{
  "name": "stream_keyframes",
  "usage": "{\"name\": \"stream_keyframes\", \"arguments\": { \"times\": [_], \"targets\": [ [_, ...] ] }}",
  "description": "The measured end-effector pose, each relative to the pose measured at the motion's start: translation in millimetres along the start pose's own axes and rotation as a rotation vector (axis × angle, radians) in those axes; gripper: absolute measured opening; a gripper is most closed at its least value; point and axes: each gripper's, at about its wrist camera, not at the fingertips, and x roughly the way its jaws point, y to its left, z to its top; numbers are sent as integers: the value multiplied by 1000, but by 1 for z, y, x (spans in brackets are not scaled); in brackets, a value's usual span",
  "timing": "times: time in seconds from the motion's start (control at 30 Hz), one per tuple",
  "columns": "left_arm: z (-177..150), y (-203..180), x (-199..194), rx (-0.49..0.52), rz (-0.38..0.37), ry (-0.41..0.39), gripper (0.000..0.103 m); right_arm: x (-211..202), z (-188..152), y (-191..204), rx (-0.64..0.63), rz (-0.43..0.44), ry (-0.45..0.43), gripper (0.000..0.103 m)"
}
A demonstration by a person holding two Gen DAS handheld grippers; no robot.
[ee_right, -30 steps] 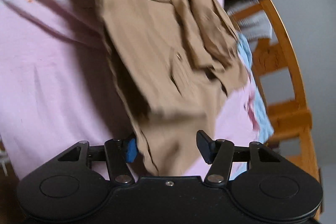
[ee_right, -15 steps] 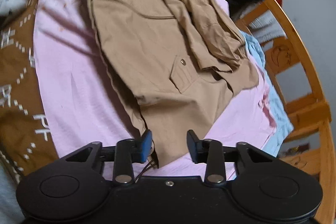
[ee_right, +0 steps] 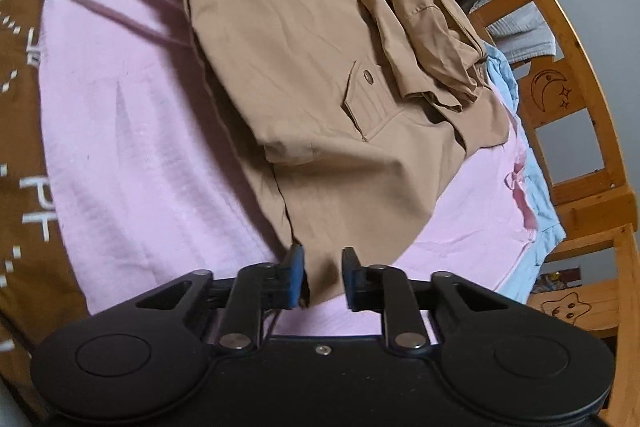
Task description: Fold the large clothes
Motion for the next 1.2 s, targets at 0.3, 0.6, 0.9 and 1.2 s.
{"name": "stream_keyframes", "arguments": {
  "times": [0.3, 0.6, 0.9, 1.2],
  "targets": [
    [0, 0, -1, -6, 2, -2, 7, 7, -3, 0, -7, -29, 20, 14],
    [-7, 0, 1, -5, -3, 17, 6, -20, -14, -19, 76, -95, 20, 0],
    [-27, -9, 6, -3, -15, 58, 6, -4, -33, -23, 148, -47, 123, 0],
    [-23, -6, 7, -17, -15, 59, 6, -36, -14, -15, 63, -11, 3, 55]
  ]
}}
